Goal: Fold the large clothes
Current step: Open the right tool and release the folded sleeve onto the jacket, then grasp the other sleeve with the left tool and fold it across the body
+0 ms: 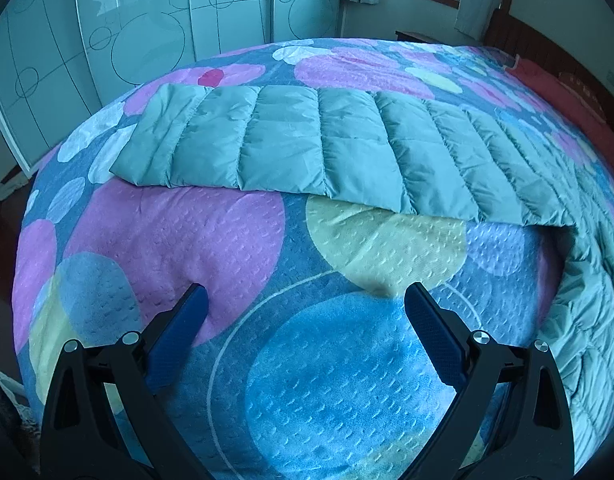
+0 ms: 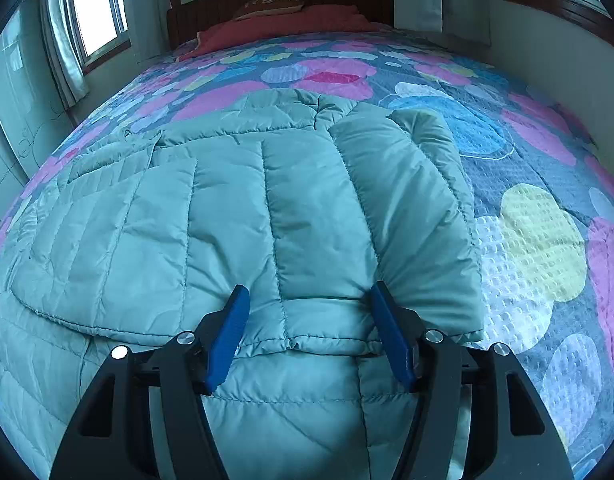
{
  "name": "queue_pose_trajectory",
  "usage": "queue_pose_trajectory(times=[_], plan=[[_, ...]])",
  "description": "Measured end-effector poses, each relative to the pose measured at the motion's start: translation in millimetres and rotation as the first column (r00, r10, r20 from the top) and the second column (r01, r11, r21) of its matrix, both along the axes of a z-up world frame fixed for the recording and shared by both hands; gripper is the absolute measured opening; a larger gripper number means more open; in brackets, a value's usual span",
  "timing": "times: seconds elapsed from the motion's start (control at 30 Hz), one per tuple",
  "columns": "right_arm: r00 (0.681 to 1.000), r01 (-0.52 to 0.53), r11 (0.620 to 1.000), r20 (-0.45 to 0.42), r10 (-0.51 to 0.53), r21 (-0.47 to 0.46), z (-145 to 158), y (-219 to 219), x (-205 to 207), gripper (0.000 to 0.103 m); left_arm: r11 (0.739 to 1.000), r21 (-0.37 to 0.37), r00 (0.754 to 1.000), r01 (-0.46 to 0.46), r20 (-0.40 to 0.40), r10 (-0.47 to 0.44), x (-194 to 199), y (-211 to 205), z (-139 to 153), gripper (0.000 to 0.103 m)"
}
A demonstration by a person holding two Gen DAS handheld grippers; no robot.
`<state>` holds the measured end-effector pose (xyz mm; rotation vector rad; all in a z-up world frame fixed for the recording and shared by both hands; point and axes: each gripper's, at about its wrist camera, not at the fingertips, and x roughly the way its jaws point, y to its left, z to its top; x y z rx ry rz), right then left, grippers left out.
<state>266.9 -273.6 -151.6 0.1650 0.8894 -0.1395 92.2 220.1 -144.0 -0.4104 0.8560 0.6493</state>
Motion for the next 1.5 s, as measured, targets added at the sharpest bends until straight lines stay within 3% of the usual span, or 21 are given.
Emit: queue_pose_trajectory(times=[0.13, 0.27, 0.5, 0.57, 0.63, 0.67, 0.7, 0.77, 0.87, 1.0, 1.1, 1.2, 1.33, 1.5], plan=[[1.000, 0.002, 1.000, 0.011, -0.002, 0.001, 1, 0, -2, 0.063, 0.993, -0.117, 0.993, -0.033, 0.105, 0.045, -15, 27, 1, 0.098], [1.000, 0.002, 1.000, 0.020, -0.002, 0.015, 1, 0, -3, 0.063, 0.985, -0.151, 0.981, -0.087, 0.159, 0.111, -20, 53, 5, 0.098], [0.999, -0.001, 1.000, 0.033, 0.000, 0.027, 2, 0, -6, 0.067, 0.951, -0.238, 0.933, -0.198, 0.251, 0.257, -22, 109, 4, 0.096], [0.999, -0.001, 1.000, 0.034, -0.001, 0.030, 2, 0, -6, 0.067, 0.934, -0.262, 0.906, -0.245, 0.280, 0.316, -28, 122, 4, 0.076], [0.999, 0.000, 0.999, 0.036, -0.002, 0.033, 2, 0, -6, 0.067, 0.918, -0.297, 0.887, -0.263, 0.299, 0.352, -31, 131, 2, 0.063], [0.999, 0.001, 0.999, 0.038, -0.003, 0.034, 2, 0, -7, 0.067, 0.916, -0.300, 0.880, -0.267, 0.310, 0.359, -32, 133, 2, 0.051], [0.999, 0.002, 0.999, 0.040, -0.004, 0.036, 2, 0, -7, 0.067, 0.916, -0.304, 0.879, -0.262, 0.318, 0.357, -32, 136, 2, 0.043], [0.999, 0.004, 0.999, 0.043, -0.006, 0.040, 3, 0, -7, 0.067, 0.916, -0.316, 0.883, -0.247, 0.316, 0.347, -30, 141, -1, 0.014], [0.999, 0.007, 0.999, 0.049, -0.009, 0.044, 3, -1, -9, 0.067, 0.920, -0.308, 0.886, -0.243, 0.315, 0.340, -25, 145, 1, 0.005], [0.998, 0.011, 0.998, 0.058, -0.014, 0.057, 4, -4, -10, 0.067, 0.955, -0.214, 0.897, -0.204, 0.351, 0.270, -13, 131, 22, 0.003], [0.998, 0.014, 0.998, 0.064, -0.018, 0.063, 4, -3, -12, 0.067, 0.984, -0.138, 0.905, -0.115, 0.394, 0.161, 1, 105, 45, 0.003], [0.998, 0.015, 0.998, 0.066, -0.019, 0.067, 4, -4, -12, 0.067, 0.995, -0.096, 0.906, 0.003, 0.421, 0.038, 22, 67, 63, 0.003], [0.997, 0.015, 0.997, 0.068, -0.020, 0.072, 4, -4, -12, 0.067, 0.986, -0.027, 0.891, 0.162, 0.434, -0.135, 53, 6, 79, 0.003], [0.997, 0.016, 0.996, 0.076, -0.022, 0.090, 4, -6, -13, 0.067, 0.938, 0.034, 0.860, 0.345, 0.389, -0.331, 91, -78, 81, 0.003]])
